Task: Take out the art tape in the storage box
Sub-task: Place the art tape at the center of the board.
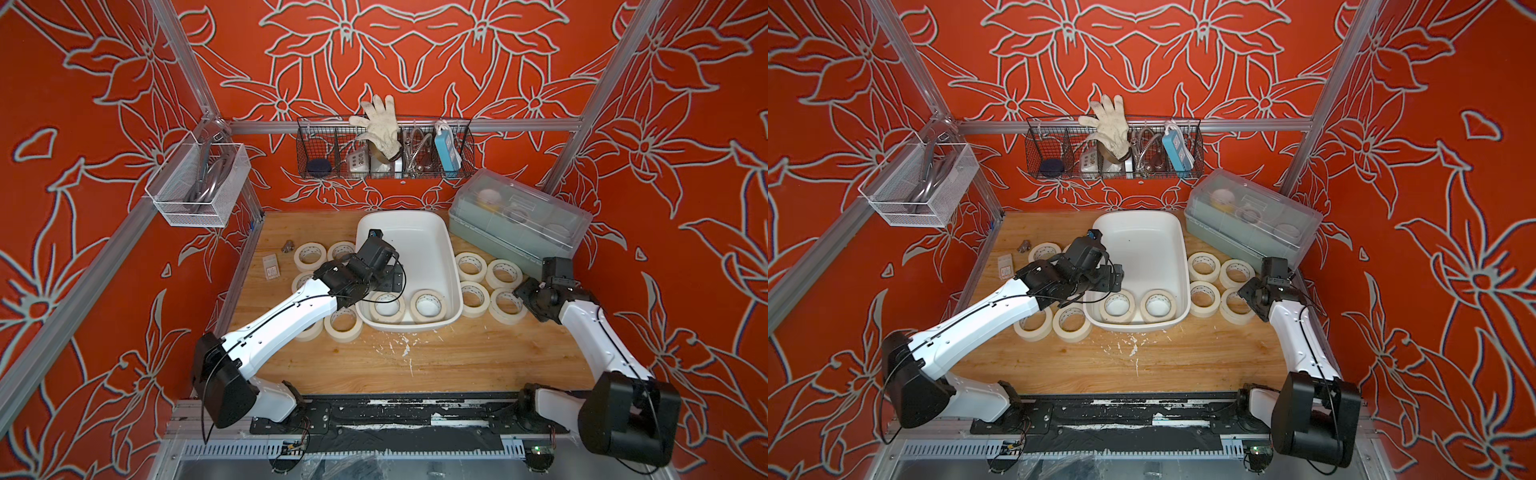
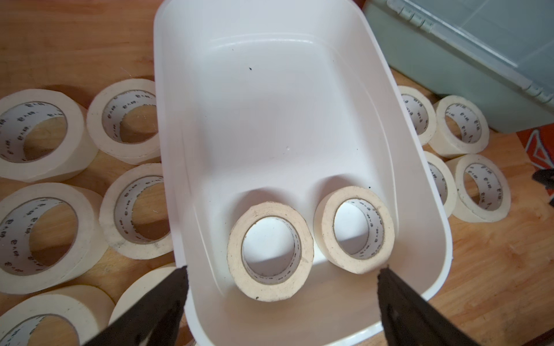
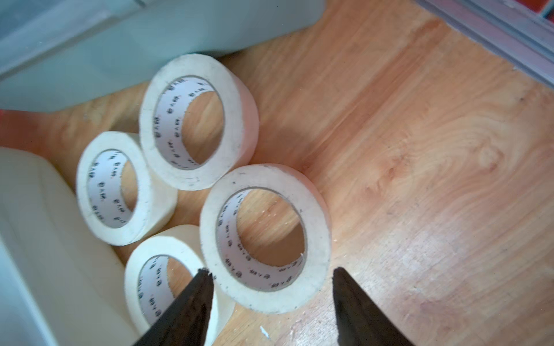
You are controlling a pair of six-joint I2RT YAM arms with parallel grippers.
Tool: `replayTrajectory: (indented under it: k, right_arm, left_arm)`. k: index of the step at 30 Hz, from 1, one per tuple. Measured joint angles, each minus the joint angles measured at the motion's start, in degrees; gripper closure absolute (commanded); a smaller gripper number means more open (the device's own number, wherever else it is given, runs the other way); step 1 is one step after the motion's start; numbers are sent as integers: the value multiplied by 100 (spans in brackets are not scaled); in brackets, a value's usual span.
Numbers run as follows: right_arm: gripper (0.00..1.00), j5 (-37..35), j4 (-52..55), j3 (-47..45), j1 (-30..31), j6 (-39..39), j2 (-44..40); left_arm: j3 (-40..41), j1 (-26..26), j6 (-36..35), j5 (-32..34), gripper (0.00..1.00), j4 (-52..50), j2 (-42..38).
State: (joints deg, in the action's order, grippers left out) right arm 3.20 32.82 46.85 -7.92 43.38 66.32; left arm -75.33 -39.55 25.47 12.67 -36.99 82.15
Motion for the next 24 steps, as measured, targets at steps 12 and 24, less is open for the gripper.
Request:
replayTrajectory:
  k: [12,24]
  right_arm:
    - [30,487,525,1047,1268,-544,-48]
    - [30,955,535,1097,1530,-796,-44]
  left_arm:
    - [-481,402,-256,-332,16,-632,1425]
    - [-459,463,-472,-337,32,-748,2380]
